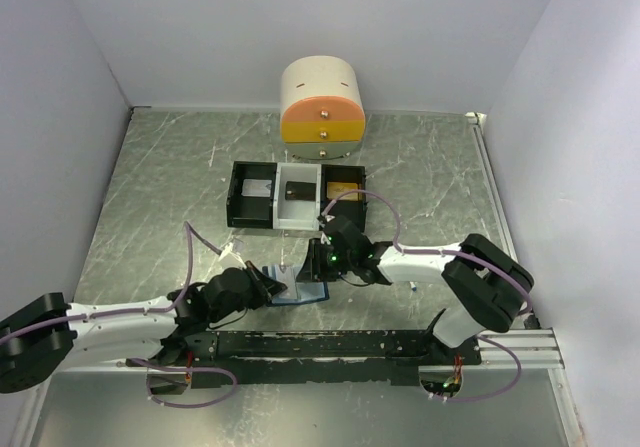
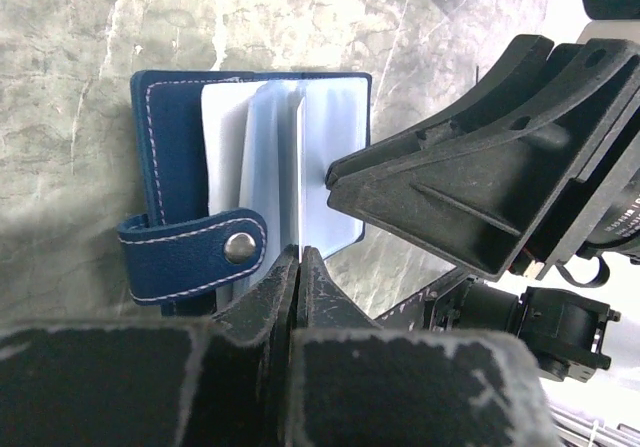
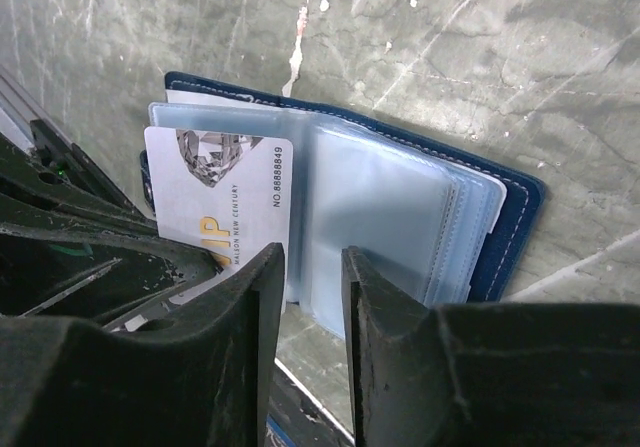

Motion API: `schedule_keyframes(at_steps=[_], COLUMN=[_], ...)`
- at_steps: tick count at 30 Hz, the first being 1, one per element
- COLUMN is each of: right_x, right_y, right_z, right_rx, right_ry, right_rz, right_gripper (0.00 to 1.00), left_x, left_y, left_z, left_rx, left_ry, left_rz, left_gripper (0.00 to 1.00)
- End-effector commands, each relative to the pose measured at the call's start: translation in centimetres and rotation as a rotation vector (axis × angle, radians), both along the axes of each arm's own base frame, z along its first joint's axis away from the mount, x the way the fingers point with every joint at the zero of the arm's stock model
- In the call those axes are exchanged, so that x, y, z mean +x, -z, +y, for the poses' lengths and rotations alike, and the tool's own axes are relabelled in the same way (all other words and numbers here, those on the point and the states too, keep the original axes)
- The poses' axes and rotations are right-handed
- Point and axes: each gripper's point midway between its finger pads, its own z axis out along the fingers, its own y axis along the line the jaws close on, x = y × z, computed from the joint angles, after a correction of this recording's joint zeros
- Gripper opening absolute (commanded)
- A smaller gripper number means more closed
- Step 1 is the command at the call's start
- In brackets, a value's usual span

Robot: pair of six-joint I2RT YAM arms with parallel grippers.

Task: Take the credit cards out of the card holder

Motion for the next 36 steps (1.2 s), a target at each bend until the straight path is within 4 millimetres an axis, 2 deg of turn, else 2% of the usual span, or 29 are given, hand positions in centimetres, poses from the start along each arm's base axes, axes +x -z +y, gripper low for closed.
schedule_keyframes(at_steps=[1, 6, 11, 12, 15, 16, 19, 23, 27, 33, 36], right_x=[0.5, 0.6, 1.6, 1.6, 1.8, 2.0, 2.7, 3.0, 2.5, 2.8, 2.1], right_y=[-1.4, -3.9, -5.2, -5.6, -6.9, -7.3, -8.2, -9.7, -11.4, -11.9, -12.3], right_z=[0.4, 0.9, -0.1, -0.3, -1.1, -1.4, -2.4, -2.6, -2.7, -2.4, -2.4], right_rx=[0.057, 0.164, 0.155, 0.161, 0.196, 0.208, 0.243, 0.326, 0.41, 0.374, 0.447], right_ry=[-0.005, -0.002, 0.032, 0.033, 0.044, 0.057, 0.09, 0.065, 0.042, 0.013, 0.007], right_rz=[-0.038, -0.087, -0.176, -0.196, -0.269, -0.287, -0.321, -0.388, -0.451, -0.434, -0.446], right_gripper=[0.31, 0.36, 0.4, 0.43, 0.62, 0.64, 0.66, 0.67, 0.7, 0.72, 0.73], left_x=[0.4, 0.3, 0.2, 0.1, -0.3, -0.3, -0.4, -0.5, -0.8, -0.9, -0.9], left_y=[-0.5, -1.6, -2.7, -3.0, -4.0, -4.4, -5.6, -6.4, -7.5, -8.6, -9.0], left_z=[0.5, 0.3, -0.1, -0.3, -0.7, -0.8, -1.1, -1.1, -1.2, -1.3, -1.4], left_rx=[0.017, 0.004, -0.028, -0.033, -0.07, -0.083, -0.097, -0.098, -0.16, -0.192, -0.205], left_ry=[-0.007, 0.016, 0.054, 0.071, 0.106, 0.117, 0.146, 0.162, 0.167, 0.182, 0.188], left_rz=[-0.041, -0.07, -0.118, -0.131, -0.168, -0.184, -0.234, -0.259, -0.29, -0.337, -0.352], left_gripper=[0.07, 0.07, 0.07, 0.07, 0.07, 0.07, 0.07, 0.07, 0.07, 0.07, 0.07])
